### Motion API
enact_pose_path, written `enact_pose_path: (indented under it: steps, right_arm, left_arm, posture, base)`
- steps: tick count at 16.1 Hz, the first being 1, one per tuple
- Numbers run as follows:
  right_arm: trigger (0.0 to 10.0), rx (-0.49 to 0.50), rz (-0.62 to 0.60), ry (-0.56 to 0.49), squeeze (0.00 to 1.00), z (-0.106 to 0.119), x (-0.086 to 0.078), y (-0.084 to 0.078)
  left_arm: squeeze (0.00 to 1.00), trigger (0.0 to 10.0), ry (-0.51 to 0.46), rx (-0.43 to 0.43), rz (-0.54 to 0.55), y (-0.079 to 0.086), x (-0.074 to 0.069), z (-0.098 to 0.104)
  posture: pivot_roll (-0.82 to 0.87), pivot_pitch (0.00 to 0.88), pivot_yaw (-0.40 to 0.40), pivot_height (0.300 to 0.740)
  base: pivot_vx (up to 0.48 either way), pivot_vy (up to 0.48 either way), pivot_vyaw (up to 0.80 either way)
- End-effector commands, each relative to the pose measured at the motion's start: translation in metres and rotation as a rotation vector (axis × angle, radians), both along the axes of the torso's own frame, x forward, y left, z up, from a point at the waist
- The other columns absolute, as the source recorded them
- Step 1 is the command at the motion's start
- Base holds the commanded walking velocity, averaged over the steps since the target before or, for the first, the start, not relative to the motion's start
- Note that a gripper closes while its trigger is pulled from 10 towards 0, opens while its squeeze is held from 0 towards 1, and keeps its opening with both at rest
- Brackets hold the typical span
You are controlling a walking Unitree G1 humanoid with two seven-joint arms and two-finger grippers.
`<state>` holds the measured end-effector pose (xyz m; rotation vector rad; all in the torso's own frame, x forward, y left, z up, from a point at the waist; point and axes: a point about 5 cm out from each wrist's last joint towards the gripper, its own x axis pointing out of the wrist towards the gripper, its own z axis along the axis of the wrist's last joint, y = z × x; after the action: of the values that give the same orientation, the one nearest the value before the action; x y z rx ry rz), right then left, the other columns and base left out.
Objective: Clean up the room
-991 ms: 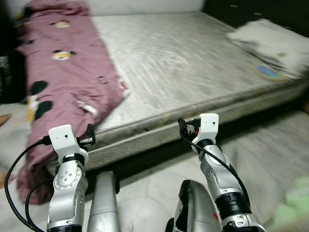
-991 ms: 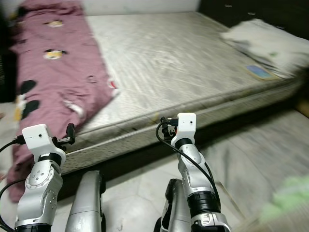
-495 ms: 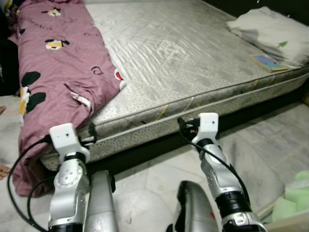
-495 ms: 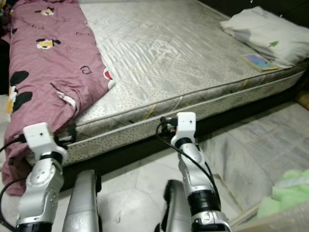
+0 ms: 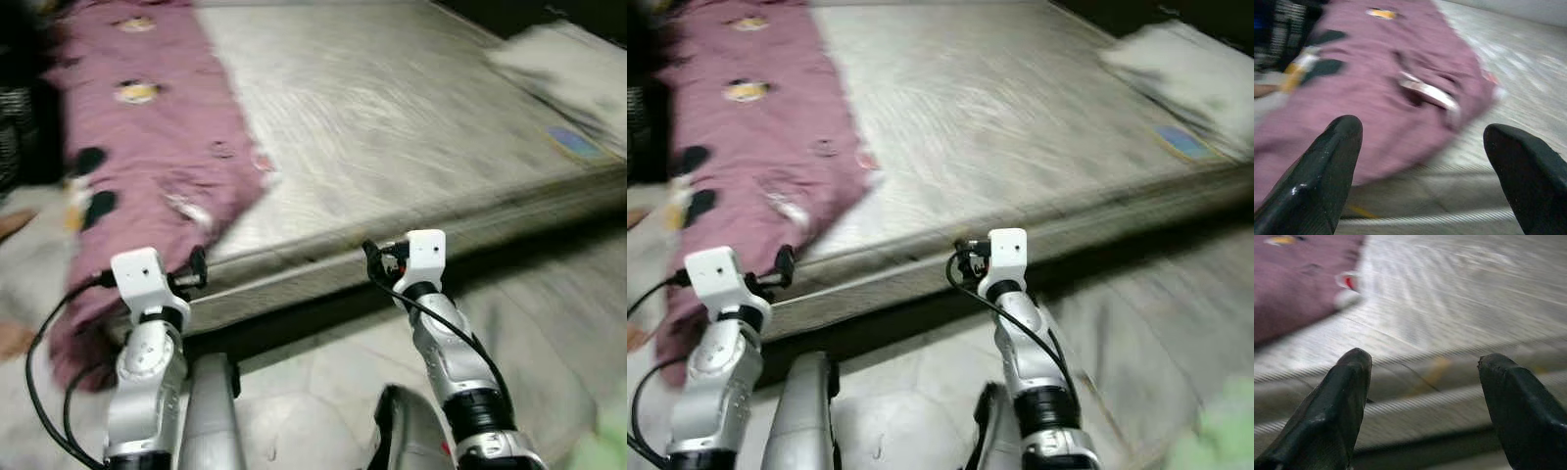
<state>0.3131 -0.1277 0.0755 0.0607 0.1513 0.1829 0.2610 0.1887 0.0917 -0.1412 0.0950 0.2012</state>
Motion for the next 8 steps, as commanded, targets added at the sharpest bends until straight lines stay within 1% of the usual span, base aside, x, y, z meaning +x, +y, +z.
enact_pose_path:
  steps: [1, 6, 8]
  right_arm:
    - [10.0, 0.004, 0.006, -0.02, 0.0, 0.0052, 0.0026, 0.0029]
    - [10.0, 0.002, -0.001, -0.002, 0.0, 0.0029, 0.0031, 0.0021]
    - [10.0, 0.003, -0.001, 0.0, 0.0, 0.0027, 0.0033, 0.0025]
  left_arm:
    - [0.0, 10.0, -0.008, -0.001, -0.003, 0.0007, 0.0009, 0.0019]
    - [0.0, 10.0, 0.003, 0.0, -0.006, 0.0001, 0.0019, 0.0004]
    - [0.0, 10.0, 0.012, 0.006, 0.012, 0.0004, 0.0029, -0.0008]
  posture:
    - [0.11, 0.015, -0.079, 0.528]
    - [0.11, 0.017, -0.078, 0.528]
    - [0.11, 0.017, -0.078, 0.528]
  base:
    - [0.337, 0.0, 0.49]
    - [0.307, 0.0, 0.0]
    - [0.0, 0.0, 0.0]
